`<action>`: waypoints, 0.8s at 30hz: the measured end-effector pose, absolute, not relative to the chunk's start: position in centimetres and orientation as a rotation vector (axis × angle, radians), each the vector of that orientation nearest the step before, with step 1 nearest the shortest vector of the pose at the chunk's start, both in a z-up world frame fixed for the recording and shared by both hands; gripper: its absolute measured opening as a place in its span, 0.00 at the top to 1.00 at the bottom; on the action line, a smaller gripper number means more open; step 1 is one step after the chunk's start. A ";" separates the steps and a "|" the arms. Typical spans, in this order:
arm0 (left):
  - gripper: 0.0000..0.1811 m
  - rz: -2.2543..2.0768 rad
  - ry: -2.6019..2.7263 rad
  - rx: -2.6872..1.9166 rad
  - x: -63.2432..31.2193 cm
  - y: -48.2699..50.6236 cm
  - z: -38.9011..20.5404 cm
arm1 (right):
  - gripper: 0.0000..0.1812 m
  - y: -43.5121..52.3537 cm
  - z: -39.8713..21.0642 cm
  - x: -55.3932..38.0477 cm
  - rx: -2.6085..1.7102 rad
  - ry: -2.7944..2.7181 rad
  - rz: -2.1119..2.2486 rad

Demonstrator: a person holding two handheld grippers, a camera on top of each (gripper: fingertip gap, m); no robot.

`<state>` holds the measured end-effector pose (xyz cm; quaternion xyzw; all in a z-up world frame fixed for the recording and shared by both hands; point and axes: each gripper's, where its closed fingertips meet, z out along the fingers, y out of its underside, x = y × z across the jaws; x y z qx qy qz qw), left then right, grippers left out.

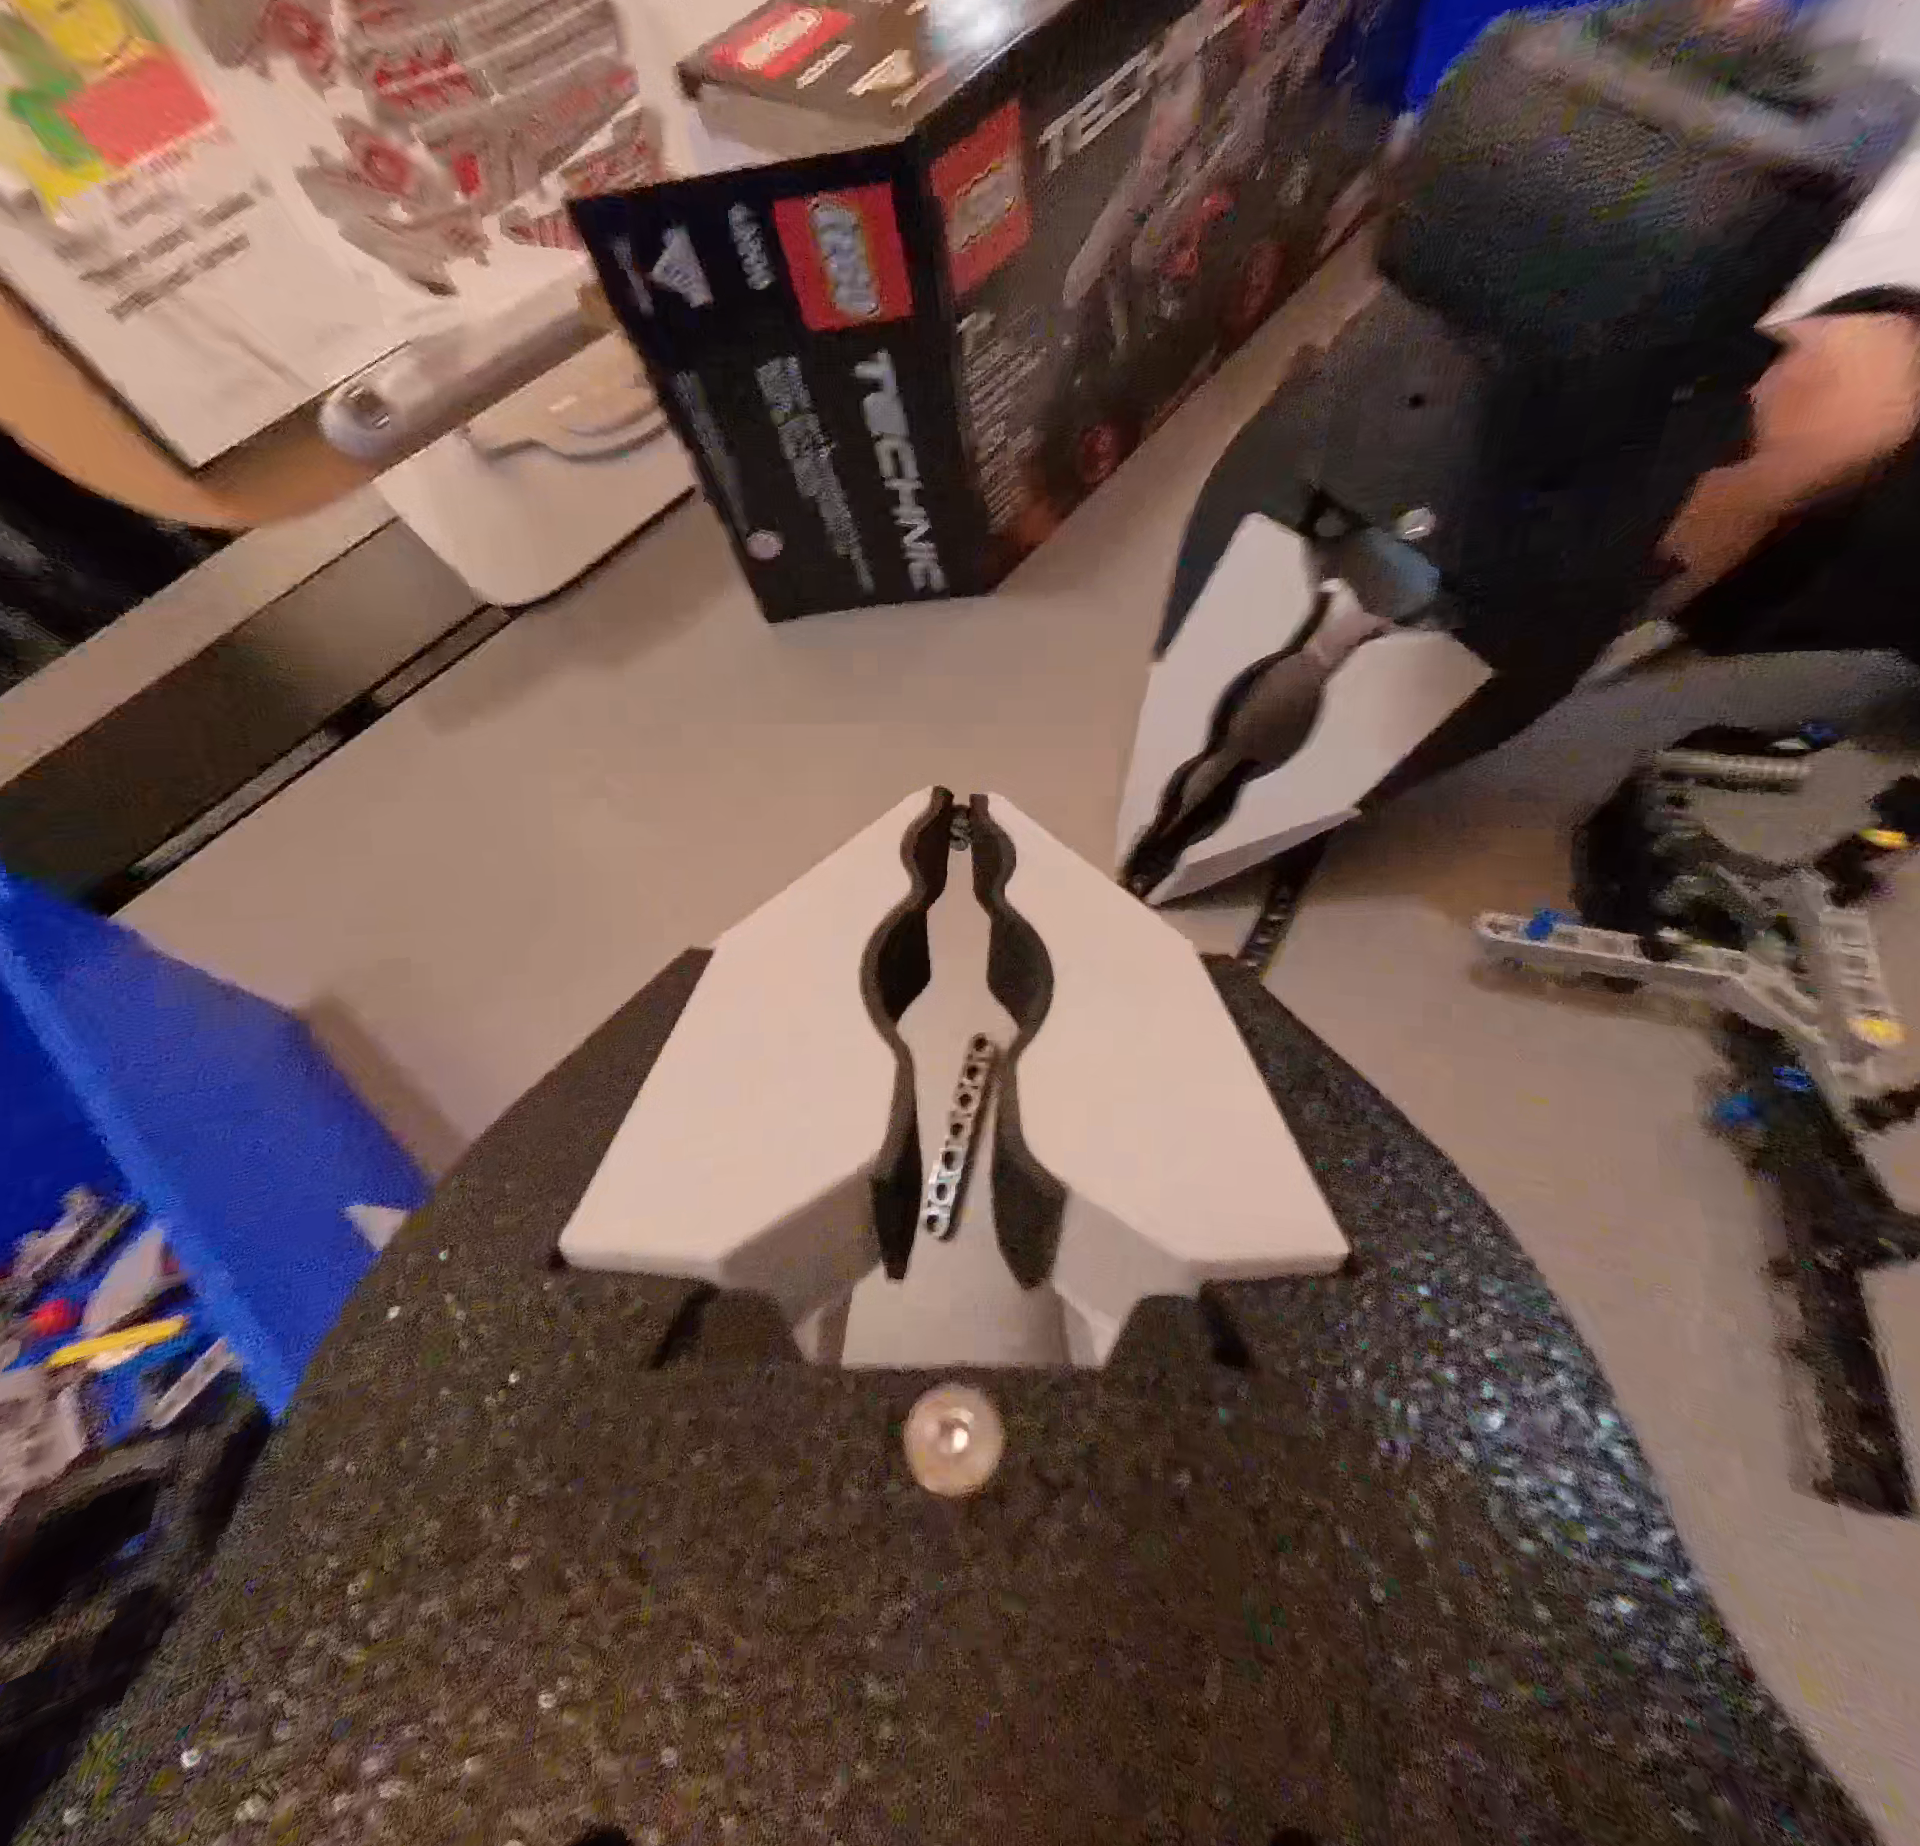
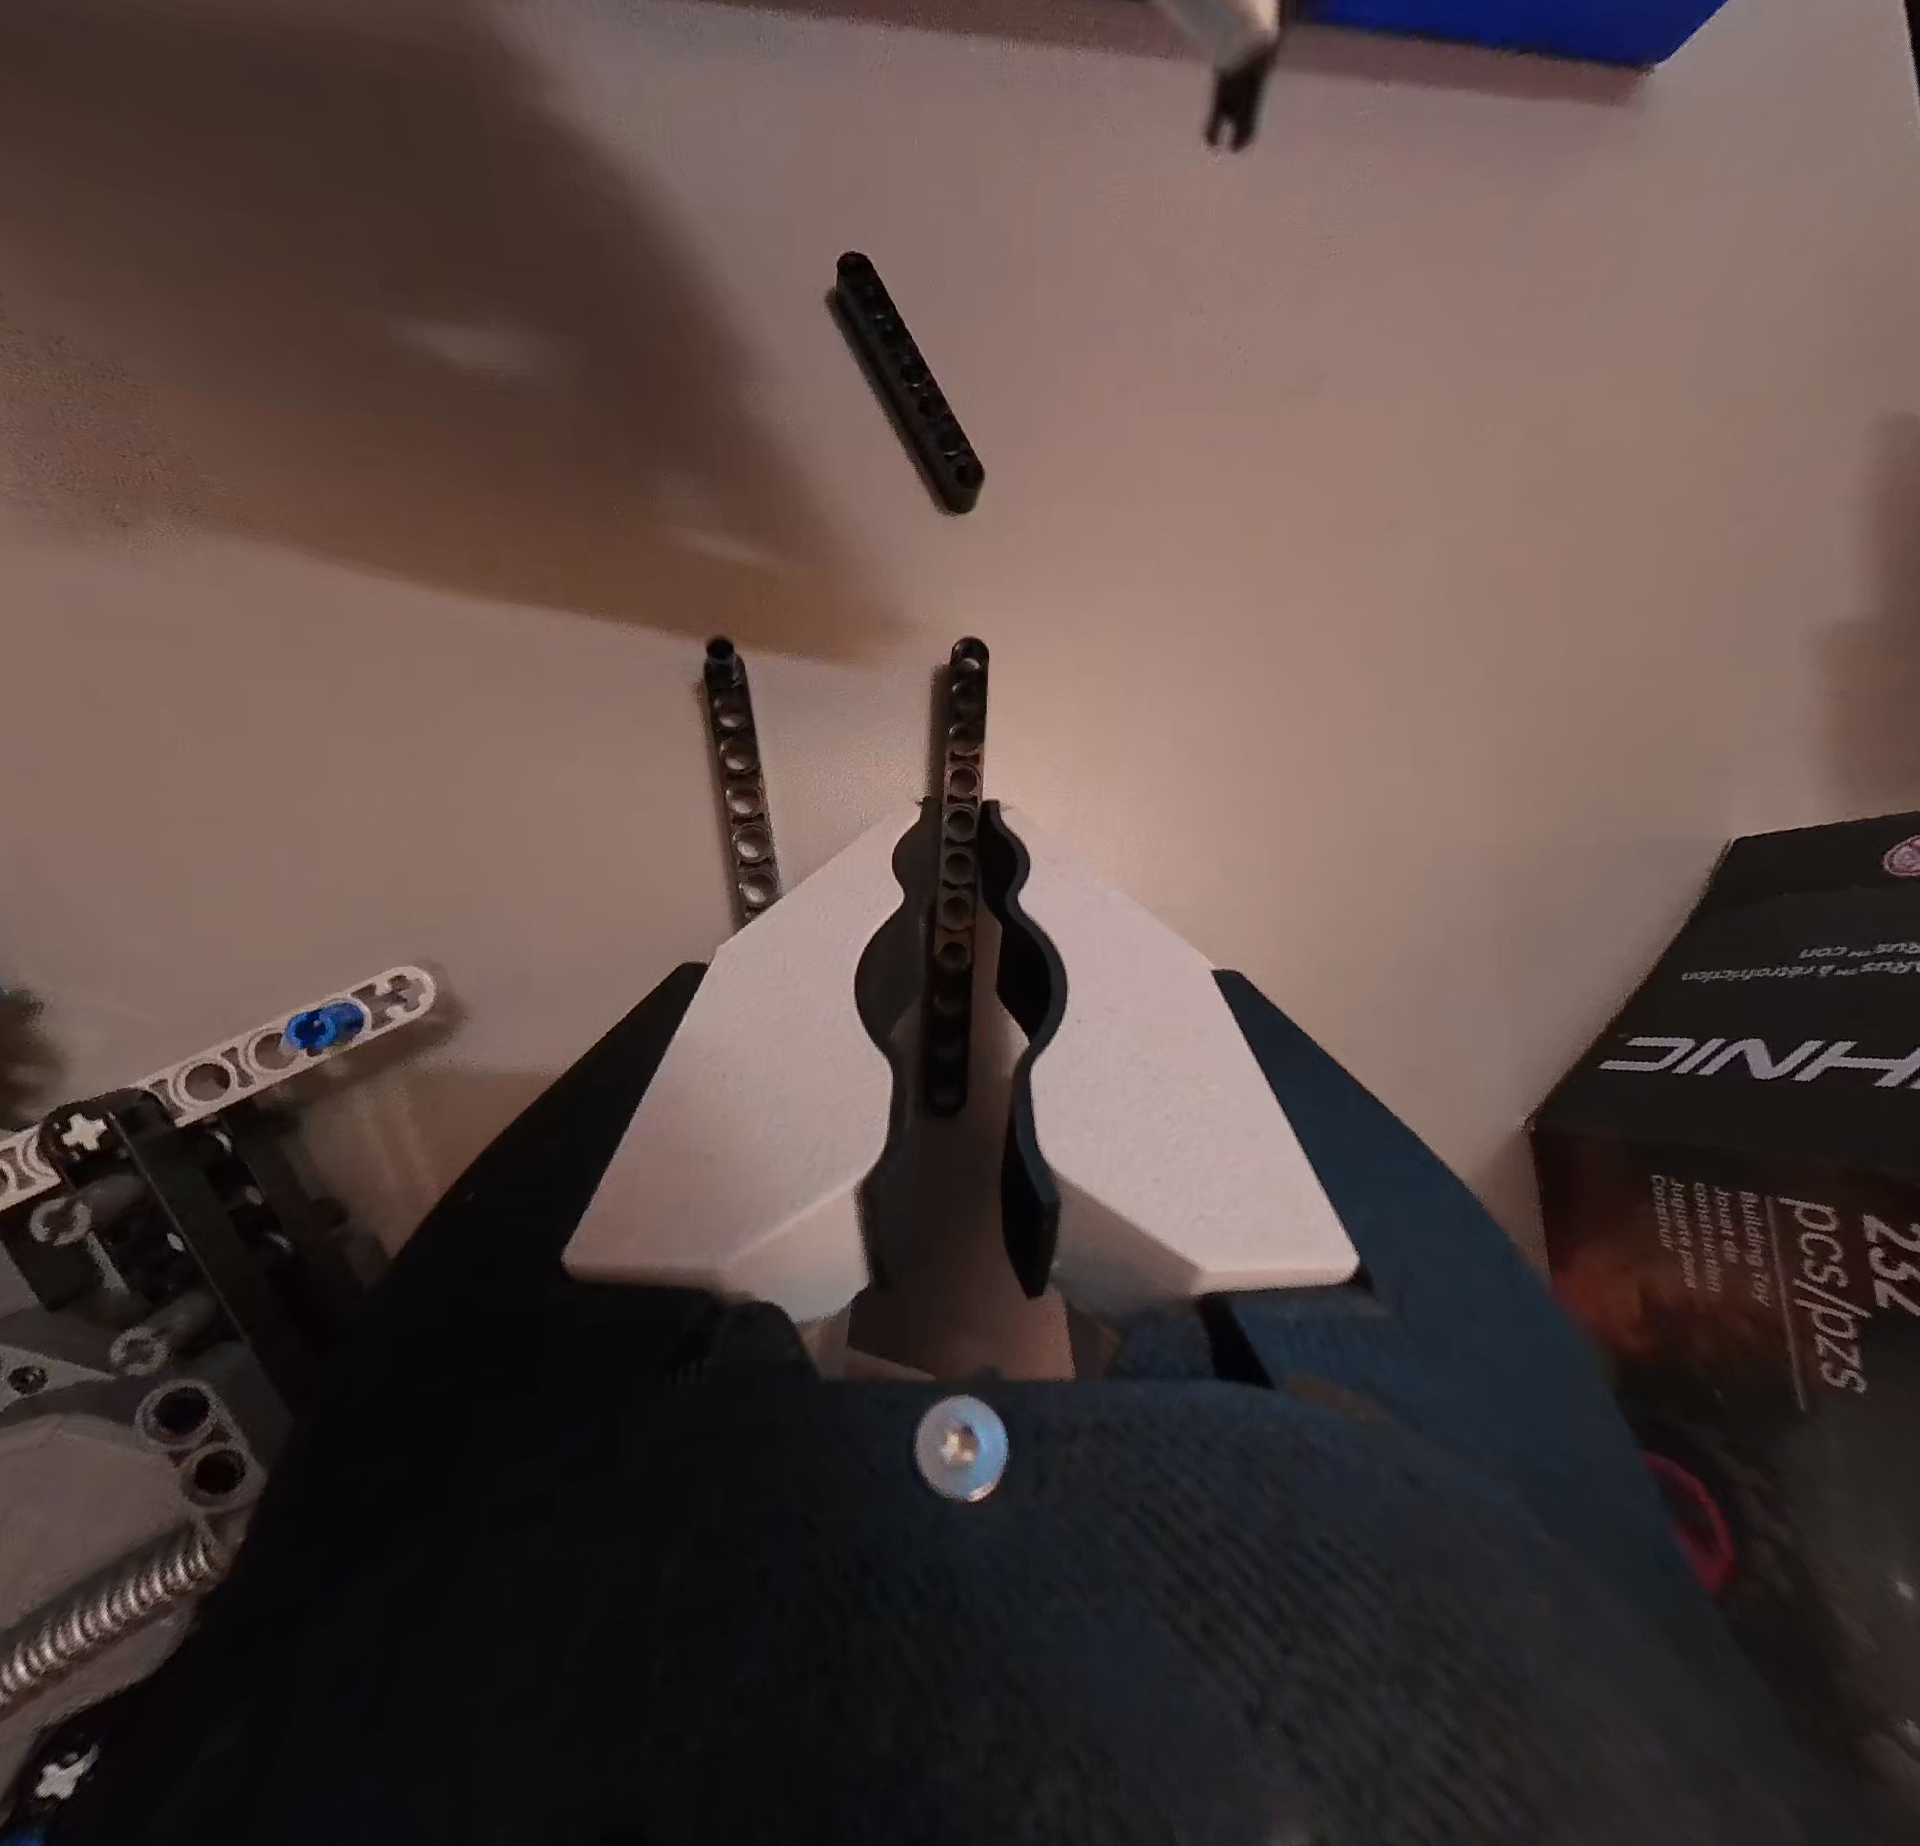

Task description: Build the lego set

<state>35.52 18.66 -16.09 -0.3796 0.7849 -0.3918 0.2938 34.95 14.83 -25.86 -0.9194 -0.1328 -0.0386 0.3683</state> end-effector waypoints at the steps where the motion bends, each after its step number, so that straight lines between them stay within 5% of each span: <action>1: 0.99 -1.130 2.119 -0.987 34.7 17.9 -15.7 | 0.97 14.9 -25.8 34.9 -2.347 -0.358 -0.105; 8: 0.99 -1.205 2.156 -1.099 30.8 18.0 -18.5 | 0.97 17.0 -25.6 35.5 -2.283 -0.338 -0.170; 14: 0.99 -1.325 2.134 -1.078 30.1 16.1 -20.6 | 0.85 16.9 -20.3 34.5 -2.071 -0.257 -0.002; 24: 0.99 -1.272 2.327 -0.806 31.3 13.5 -23.1 | 0.84 12.8 -25.3 32.1 -2.290 -0.383 0.067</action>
